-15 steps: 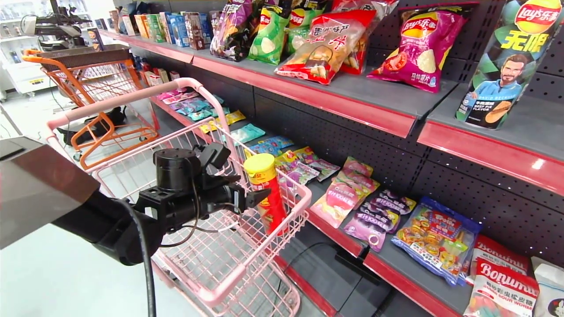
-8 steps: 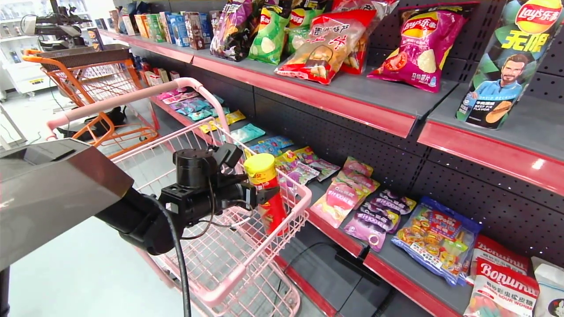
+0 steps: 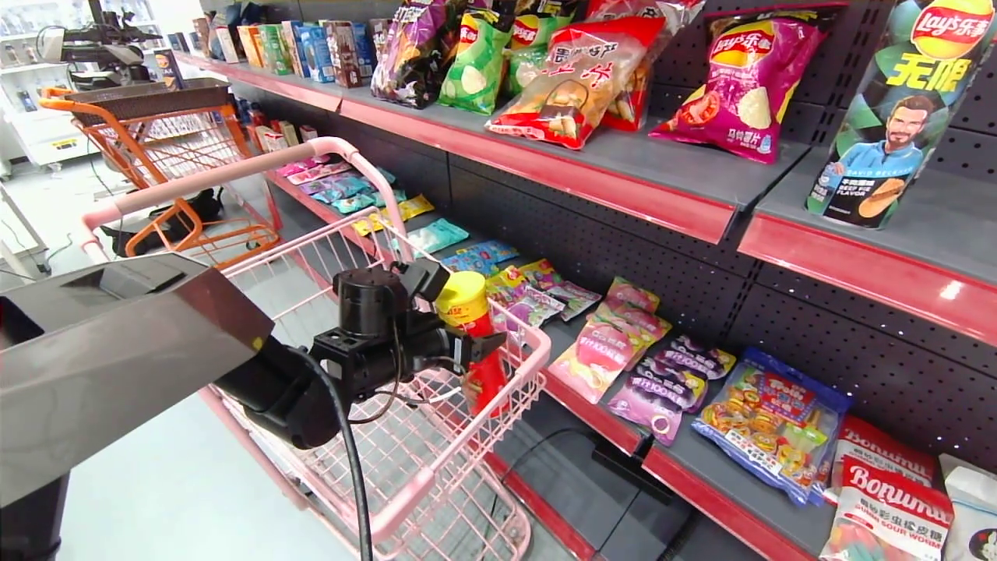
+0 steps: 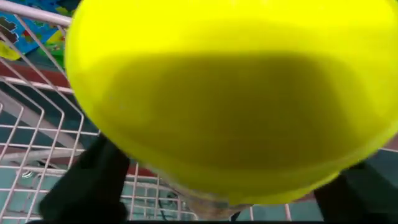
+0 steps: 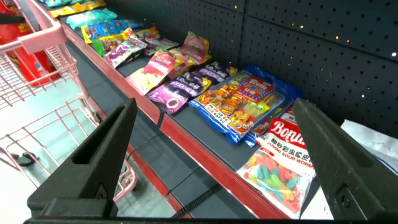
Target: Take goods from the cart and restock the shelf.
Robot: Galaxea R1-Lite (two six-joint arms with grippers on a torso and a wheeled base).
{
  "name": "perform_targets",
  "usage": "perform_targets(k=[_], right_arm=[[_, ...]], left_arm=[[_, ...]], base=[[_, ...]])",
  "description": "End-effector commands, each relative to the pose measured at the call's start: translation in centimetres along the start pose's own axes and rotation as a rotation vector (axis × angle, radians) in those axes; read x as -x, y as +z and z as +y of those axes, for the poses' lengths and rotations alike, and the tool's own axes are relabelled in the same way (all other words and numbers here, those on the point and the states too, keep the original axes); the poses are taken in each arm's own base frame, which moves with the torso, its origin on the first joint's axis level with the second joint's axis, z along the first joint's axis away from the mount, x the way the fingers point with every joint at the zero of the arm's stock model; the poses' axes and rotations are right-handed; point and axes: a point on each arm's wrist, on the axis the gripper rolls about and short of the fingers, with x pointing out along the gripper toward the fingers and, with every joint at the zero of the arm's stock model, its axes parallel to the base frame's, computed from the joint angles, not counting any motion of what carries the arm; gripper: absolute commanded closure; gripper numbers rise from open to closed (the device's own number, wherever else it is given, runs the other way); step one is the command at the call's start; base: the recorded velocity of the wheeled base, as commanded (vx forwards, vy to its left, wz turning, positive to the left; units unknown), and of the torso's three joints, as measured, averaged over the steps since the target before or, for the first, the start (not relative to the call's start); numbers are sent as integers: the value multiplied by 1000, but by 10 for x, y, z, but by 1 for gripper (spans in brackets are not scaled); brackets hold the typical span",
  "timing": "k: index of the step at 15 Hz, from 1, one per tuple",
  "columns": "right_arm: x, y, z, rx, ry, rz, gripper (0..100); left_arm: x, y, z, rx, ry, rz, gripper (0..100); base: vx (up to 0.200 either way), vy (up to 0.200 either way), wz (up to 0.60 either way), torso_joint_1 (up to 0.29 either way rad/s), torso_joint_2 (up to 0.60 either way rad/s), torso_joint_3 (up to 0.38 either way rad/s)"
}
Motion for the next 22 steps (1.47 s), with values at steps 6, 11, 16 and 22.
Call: perform_targets(k=[6, 11, 16, 22], right_arm=[[0, 0, 0, 0, 1, -1, 0], [0, 0, 0, -4, -1, -1, 0], [0, 0, 0, -4, -1, -1, 0], [0, 0, 0, -4, -1, -1, 0]], left_arm=[[23, 22, -6, -8, 82, -65, 100], [113, 108, -16, -18, 141, -169, 100], [232, 148, -50, -28, 212, -242, 100], [355, 91, -88, -127, 490, -306, 100]], base=[[0, 0, 0, 0, 0, 0], [0, 0, 0, 0, 0, 0], [0, 0, 0, 0, 0, 0], [0, 0, 0, 0, 0, 0]])
